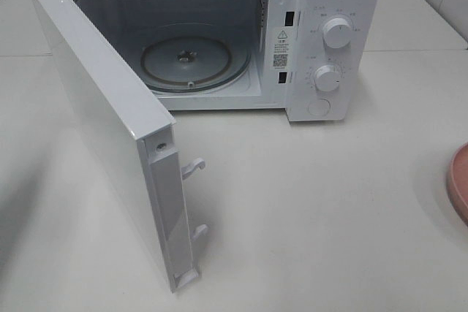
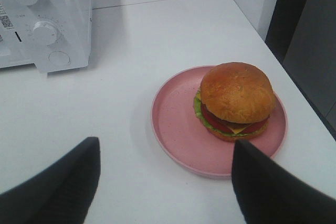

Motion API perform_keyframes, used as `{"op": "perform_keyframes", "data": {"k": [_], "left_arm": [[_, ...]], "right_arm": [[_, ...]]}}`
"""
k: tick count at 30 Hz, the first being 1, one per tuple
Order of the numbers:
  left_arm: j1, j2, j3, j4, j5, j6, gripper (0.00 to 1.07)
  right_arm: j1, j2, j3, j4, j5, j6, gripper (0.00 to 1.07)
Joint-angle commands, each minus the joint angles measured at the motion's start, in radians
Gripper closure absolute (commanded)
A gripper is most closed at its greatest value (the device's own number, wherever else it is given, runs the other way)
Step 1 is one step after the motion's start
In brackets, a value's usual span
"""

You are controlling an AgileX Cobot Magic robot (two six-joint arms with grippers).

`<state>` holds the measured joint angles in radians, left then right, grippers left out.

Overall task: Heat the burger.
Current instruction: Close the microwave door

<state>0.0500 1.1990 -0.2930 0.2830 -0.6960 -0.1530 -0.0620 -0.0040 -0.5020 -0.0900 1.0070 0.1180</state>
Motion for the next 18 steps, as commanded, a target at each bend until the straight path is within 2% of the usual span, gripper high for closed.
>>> {"op": "perform_keyframes", "data": {"k": [1,4,18], "left_arm": [[-0.007,0.097,0.002,0.162,-0.129,-0.058,1.06],[-0.007,0.159,0.002,0.188,-0.185,-0.058,1.06],[-0.025,0.376,-0.005,0.183,-0.352,-0.050,1.06]], "right_arm": [[-0.003,-0.030,-0.001,-0.001,-0.007,-0.016,0.40],[-0.003,-0.030,-0.001,-0.001,-0.007,-0.016,0.40],[-0.003,-0.030,-0.001,-0.001,-0.007,-0.016,0.41]]}}
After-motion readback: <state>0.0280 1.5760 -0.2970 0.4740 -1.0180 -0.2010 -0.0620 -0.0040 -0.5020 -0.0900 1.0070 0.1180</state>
